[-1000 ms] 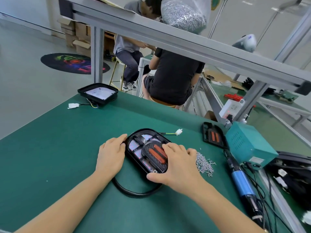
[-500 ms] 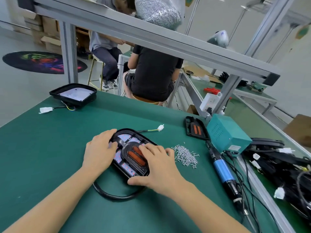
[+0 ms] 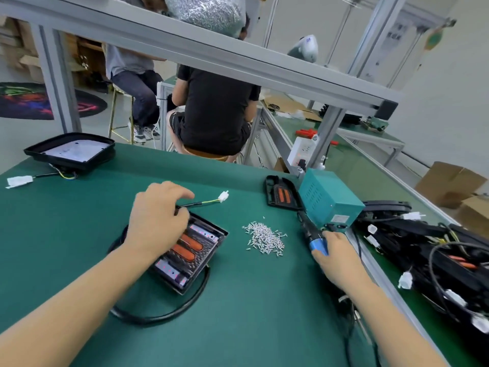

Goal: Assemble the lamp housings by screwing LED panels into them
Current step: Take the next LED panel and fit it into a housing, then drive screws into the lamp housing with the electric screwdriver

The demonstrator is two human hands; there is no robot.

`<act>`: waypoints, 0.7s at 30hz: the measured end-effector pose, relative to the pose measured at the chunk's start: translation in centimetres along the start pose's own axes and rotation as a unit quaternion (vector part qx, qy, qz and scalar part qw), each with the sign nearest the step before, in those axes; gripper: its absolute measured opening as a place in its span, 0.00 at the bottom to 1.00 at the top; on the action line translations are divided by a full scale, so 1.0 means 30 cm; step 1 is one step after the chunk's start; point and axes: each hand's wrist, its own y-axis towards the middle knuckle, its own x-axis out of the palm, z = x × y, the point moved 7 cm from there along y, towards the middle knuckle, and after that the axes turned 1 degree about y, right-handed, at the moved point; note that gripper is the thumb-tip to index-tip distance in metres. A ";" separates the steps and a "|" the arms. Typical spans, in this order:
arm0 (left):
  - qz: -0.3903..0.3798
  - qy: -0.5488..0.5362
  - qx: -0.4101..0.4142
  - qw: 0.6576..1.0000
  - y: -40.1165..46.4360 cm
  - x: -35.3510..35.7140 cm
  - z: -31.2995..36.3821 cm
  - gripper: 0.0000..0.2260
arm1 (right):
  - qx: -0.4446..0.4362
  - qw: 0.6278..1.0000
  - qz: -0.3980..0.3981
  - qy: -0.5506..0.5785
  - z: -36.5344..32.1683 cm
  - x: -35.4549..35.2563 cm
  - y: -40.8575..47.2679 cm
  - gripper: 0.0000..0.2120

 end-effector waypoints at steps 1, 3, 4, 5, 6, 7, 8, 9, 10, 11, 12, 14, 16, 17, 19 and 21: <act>-0.001 -0.018 0.031 0.999 0.008 0.018 0.081 0.12 | 0.011 1.000 -0.011 -0.016 0.018 0.008 0.014 0.18; -0.048 -0.069 0.067 0.994 0.009 0.099 0.226 0.11 | 0.026 0.998 -0.036 -0.037 0.035 0.027 0.036 0.14; -0.092 -0.083 0.074 0.990 0.000 0.162 0.287 0.10 | 0.034 0.998 -0.048 -0.038 0.038 0.037 0.044 0.13; -0.139 -0.080 0.074 0.984 -0.015 0.232 0.335 0.10 | 0.041 0.997 -0.057 -0.036 0.041 0.046 0.051 0.13; -0.178 -0.066 0.064 0.980 -0.032 0.302 0.365 0.11 | 0.050 0.996 -0.061 -0.032 0.044 0.052 0.057 0.15; -0.205 -0.050 0.044 0.977 -0.051 0.364 0.375 0.12 | 0.060 0.996 -0.062 -0.027 0.046 0.056 0.061 0.17; -0.219 -0.039 0.018 0.975 -0.069 0.413 0.367 0.13 | 0.071 0.995 -0.062 -0.020 0.051 0.059 0.063 0.20; -0.222 -0.031 -0.010 0.974 -0.087 0.450 0.348 0.14 | 0.081 0.995 -0.062 -0.011 0.057 0.063 0.062 0.23; -0.217 -0.023 -0.032 0.975 -0.104 0.473 0.322 0.15 | 0.091 0.994 -0.060 0.002 0.065 0.067 0.059 0.26; -0.204 -0.013 -0.046 0.978 -0.120 0.485 0.294 0.14 | 0.099 0.993 -0.056 0.017 0.076 0.071 0.054 0.29; -0.189 -0.003 -0.057 0.980 -0.133 0.491 0.266 0.13 | 0.103 0.993 -0.050 0.032 0.088 0.074 0.049 0.32; -0.163 -0.004 -0.078 0.983 -0.150 0.490 0.210 0.12 | 0.103 0.993 -0.043 0.048 0.105 0.078 0.041 0.34; -0.153 -0.023 -0.097 0.983 -0.158 0.488 0.178 0.10 | 0.098 0.993 -0.058 0.036 0.113 0.081 0.041 0.34; -0.152 -0.030 -0.105 0.982 -0.159 0.487 0.172 0.09 | 0.092 0.993 -0.072 0.024 0.111 0.082 0.045 0.33; -0.148 -0.030 -0.111 0.982 -0.157 0.488 0.173 0.07 | 0.081 0.992 -0.100 -0.002 0.102 0.078 0.055 0.32; -0.141 -0.016 -0.114 0.983 -0.155 0.490 0.178 0.07 | 0.076 0.990 -0.117 -0.018 0.098 0.069 0.063 0.30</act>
